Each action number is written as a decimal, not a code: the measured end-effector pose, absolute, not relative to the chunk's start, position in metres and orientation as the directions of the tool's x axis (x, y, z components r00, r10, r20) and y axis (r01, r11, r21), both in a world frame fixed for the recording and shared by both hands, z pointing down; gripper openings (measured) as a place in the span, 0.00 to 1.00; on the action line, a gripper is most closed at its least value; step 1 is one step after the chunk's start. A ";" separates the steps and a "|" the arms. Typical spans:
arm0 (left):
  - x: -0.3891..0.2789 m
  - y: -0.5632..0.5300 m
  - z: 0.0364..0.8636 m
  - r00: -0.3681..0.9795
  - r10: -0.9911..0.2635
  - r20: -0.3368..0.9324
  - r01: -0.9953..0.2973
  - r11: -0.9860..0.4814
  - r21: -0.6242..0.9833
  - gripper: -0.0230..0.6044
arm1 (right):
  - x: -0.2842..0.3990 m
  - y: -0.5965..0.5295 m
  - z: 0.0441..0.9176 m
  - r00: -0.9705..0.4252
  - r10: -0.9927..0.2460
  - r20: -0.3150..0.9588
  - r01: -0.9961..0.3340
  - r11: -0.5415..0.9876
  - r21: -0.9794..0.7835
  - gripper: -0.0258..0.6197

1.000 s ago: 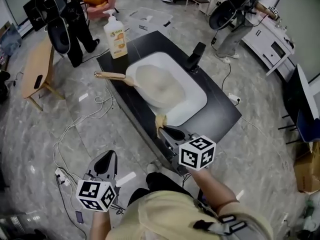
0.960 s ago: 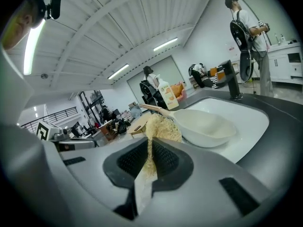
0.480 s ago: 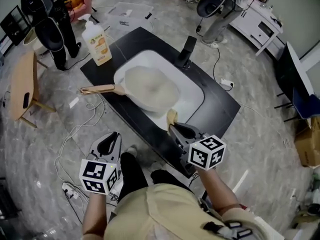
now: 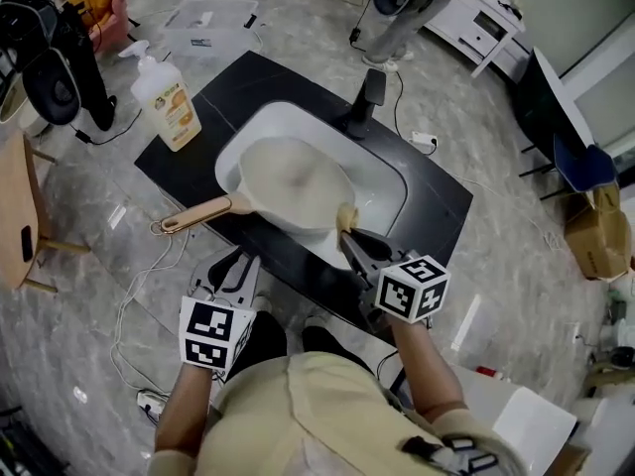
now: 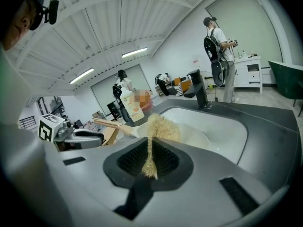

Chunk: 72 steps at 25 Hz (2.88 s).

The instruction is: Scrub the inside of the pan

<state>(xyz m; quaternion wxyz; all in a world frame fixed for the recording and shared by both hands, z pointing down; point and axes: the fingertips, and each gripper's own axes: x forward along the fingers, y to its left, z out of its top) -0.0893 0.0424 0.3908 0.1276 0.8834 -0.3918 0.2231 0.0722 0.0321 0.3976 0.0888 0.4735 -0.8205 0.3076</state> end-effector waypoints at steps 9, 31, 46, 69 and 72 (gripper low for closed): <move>-0.090 0.013 0.413 0.615 -0.554 0.560 -0.598 -0.792 -0.127 0.17 | 0.052 -0.005 0.413 -0.455 -0.731 0.509 -0.884 0.301 -0.357 0.10; -0.017 -0.030 0.433 0.537 -0.364 0.761 -0.450 -0.887 -0.106 0.22 | 0.060 -0.135 0.508 -0.479 -0.462 0.746 -0.832 0.509 -0.219 0.10; -0.022 -0.036 0.452 0.520 -0.292 0.803 -0.514 -0.858 0.021 0.23 | 0.046 -0.206 0.604 -0.391 -0.385 0.836 -0.883 0.414 -0.223 0.10; -0.022 -0.036 0.460 0.563 -0.301 0.770 -0.540 -0.839 0.067 0.23 | -0.048 -0.207 0.595 -0.616 -0.275 0.738 -0.688 0.643 -0.335 0.10; -0.021 -0.036 0.462 0.562 -0.296 0.772 -0.535 -0.842 0.066 0.23 | -0.056 -0.196 0.588 -0.648 -0.226 0.728 -0.631 0.695 -0.346 0.10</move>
